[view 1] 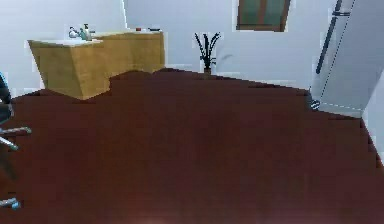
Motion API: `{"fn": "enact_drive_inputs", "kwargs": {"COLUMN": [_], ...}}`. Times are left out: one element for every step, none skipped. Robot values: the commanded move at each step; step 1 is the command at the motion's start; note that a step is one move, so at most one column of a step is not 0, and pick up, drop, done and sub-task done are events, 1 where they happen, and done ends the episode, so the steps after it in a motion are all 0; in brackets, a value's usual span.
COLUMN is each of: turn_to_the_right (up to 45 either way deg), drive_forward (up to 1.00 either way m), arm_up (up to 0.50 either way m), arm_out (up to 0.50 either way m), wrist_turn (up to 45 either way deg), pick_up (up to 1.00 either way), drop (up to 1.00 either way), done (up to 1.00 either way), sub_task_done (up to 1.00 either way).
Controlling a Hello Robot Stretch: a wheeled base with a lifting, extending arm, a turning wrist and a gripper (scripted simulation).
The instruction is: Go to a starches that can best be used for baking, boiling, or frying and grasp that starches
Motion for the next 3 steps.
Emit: {"fn": "enact_drive_inputs", "kwargs": {"turn_to_the_right": [27.0, 0.0, -45.0], "drive_forward": [0.0, 0.35, 0.0], "arm_up": [0.0, 0.0, 0.0], "arm_out": [0.0, 0.0, 0.0], "wrist_turn": [0.0, 0.0, 0.0], "pick_up": [0.0, 0.0, 0.0], "drop": [0.0, 0.0, 0.0], "done": [0.0, 0.0, 0.0], "sub_task_done": [0.0, 0.0, 0.0]}}
